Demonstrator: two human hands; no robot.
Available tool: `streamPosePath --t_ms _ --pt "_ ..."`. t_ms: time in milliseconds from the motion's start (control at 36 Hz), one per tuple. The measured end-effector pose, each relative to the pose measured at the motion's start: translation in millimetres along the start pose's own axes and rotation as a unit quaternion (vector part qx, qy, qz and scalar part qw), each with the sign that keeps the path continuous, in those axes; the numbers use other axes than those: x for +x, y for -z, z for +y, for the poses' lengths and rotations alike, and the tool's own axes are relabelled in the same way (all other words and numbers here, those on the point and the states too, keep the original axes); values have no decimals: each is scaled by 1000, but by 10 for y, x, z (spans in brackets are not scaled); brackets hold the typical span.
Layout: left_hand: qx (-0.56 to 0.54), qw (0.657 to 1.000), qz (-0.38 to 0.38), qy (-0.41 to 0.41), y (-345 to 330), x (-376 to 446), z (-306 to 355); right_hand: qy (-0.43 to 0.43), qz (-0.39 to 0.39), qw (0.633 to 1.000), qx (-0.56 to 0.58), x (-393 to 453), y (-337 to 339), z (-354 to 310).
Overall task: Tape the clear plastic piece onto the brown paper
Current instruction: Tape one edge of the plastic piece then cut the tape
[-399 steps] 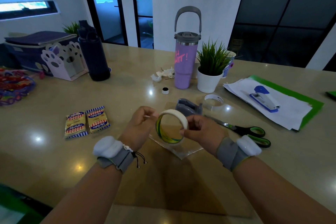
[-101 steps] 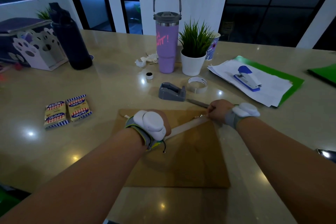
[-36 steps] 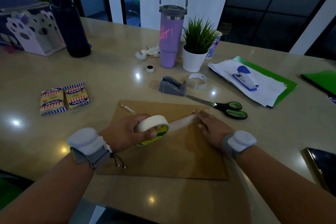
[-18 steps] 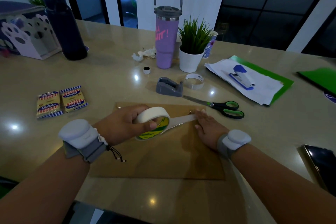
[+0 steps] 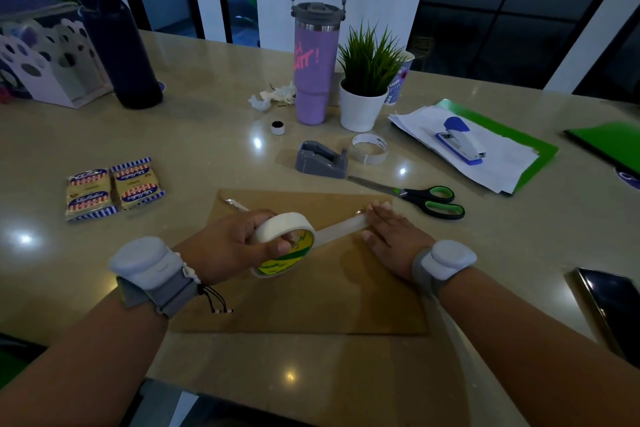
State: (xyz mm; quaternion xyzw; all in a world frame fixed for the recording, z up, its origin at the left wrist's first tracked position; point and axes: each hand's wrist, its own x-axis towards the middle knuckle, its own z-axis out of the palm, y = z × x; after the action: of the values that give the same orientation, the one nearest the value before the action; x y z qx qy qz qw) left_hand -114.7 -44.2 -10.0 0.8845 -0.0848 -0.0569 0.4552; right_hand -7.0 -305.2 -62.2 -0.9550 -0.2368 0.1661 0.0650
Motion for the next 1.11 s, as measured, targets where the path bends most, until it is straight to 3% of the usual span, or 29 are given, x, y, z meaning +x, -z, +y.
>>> streamPosePath --t_ms 556,862,973,1112 --pt "164 985 32 51 -55 61 64 22 -10 999 -41 -19 -2 -12" --pt "183 981 30 51 -110 65 67 3 -29 997 -78 -42 57 -123" --pt "177 983 36 46 -111 63 58 52 -12 988 -143 -74 79 -298" --pt "171 984 41 41 -116 43 64 73 -42 996 -41 -94 -11 -536"
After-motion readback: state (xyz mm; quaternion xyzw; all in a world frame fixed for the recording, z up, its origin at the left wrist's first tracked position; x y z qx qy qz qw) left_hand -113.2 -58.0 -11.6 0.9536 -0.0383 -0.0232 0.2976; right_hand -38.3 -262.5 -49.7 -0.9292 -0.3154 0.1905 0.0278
